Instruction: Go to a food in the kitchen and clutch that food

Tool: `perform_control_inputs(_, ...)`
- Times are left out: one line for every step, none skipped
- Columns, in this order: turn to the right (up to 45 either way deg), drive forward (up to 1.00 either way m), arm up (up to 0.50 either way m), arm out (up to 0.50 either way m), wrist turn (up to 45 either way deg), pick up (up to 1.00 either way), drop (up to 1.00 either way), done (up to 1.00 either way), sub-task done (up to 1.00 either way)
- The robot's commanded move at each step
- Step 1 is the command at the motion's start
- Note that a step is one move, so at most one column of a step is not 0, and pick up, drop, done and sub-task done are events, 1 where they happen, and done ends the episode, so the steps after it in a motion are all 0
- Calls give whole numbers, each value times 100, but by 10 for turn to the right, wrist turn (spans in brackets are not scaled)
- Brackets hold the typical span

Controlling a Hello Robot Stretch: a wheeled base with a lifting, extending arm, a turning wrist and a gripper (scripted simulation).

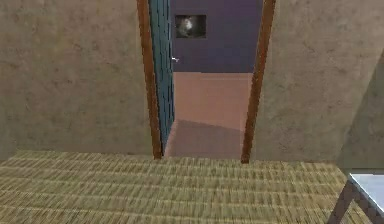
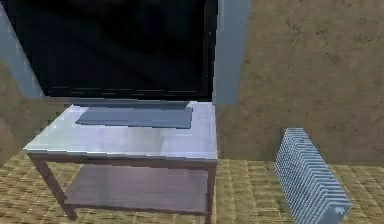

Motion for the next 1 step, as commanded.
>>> perform_control_inputs(0, 100, 0, 0, 0, 0, 0, 0, 0)
